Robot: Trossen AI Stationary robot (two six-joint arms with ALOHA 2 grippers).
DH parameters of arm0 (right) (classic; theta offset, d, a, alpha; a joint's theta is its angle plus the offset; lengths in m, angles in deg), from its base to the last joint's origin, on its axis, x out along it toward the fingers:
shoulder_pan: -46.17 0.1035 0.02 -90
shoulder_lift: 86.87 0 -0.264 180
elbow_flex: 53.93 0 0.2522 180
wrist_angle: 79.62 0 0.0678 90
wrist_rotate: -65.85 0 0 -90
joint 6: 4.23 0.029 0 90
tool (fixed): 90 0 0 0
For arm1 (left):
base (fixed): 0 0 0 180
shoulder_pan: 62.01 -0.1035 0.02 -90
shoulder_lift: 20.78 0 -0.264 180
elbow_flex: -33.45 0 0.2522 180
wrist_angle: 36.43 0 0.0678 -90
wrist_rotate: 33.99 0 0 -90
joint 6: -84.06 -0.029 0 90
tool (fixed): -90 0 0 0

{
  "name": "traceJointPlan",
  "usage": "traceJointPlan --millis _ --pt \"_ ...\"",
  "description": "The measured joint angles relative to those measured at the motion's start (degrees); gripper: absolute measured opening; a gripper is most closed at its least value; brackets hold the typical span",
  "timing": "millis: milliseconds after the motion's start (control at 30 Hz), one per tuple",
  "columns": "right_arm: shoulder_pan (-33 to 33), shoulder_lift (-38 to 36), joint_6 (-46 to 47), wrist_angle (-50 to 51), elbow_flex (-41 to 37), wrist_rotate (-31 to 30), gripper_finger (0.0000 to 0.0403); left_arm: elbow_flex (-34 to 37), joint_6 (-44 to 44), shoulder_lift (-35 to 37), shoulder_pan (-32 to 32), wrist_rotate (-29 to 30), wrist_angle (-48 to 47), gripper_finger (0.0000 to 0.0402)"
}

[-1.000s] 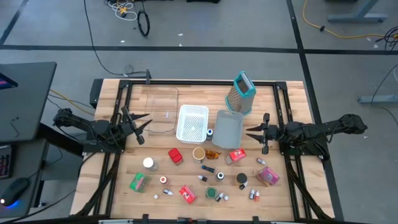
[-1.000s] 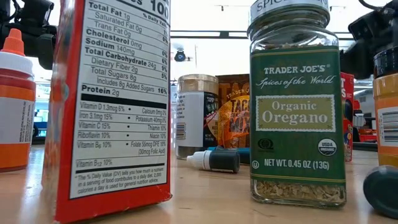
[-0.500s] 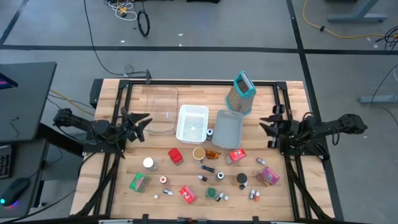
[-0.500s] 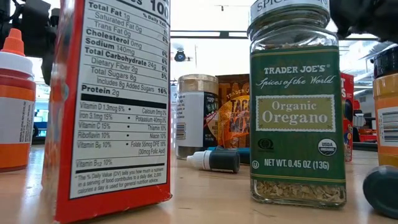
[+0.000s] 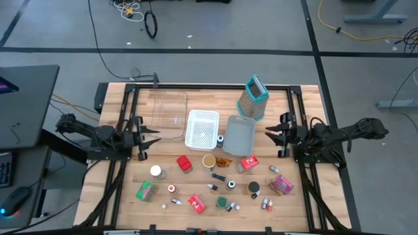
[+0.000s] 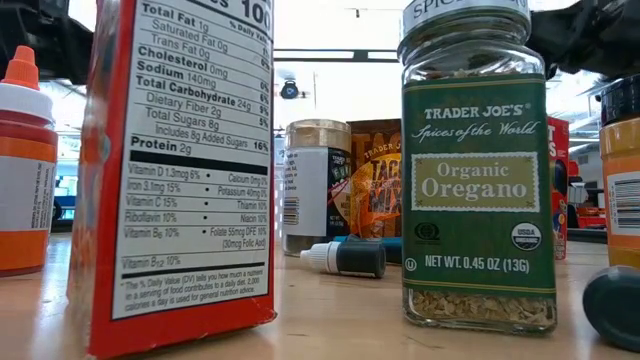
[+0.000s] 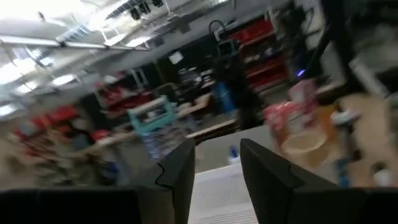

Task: Pick & Place Kitchen Items
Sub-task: Put the large blue food coloring into the gray bin

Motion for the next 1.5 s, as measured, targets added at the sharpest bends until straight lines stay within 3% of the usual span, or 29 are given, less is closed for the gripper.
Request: traceJointPlan --millis 167,400,667,833,967,1067,1233,1500 --pt "0.0 3.9 -1.6 -0.6 0.0 -8.5 0.0102 0.0 1.2 0.0 0.0 -2.9 1.0 0.0138" --pt "0.0 6.5 -2.4 -4.9 0.0 -9.1 0.0103 0.0 2.8 0.0 0.0 -9.0 5.9 0.0138" --pt "-2.1 9.7 -6.4 -11.3 0.0 -9.1 0.0118 -2.4 1.8 0.0 0.0 2.0 14.7 0.0138" --pt "-5.2 14.5 -6.6 -19.6 0.0 -5.9 0.0146 -5.2 7.4 -1.0 0.0 2.6 14.2 0.0138" --pt "-7.5 19.3 -1.7 -22.4 2.5 -4.0 0.0165 -8.2 6.5 -3.9 0.0 3.3 14.6 0.0138" --pt "-8.6 23.3 2.5 -19.2 7.3 -4.0 0.0171 -9.1 7.2 -7.1 0.0 3.3 14.5 0.0138" --pt "-9.7 33.1 2.0 -7.4 17.8 -4.0 0.0168 -10.4 8.6 -13.9 0.0 4.1 14.7 0.0138" --pt "-11.6 47.6 4.3 4.9 29.9 -3.7 0.0162 -15.5 6.3 -23.6 0.0 16.3 15.1 0.0138"
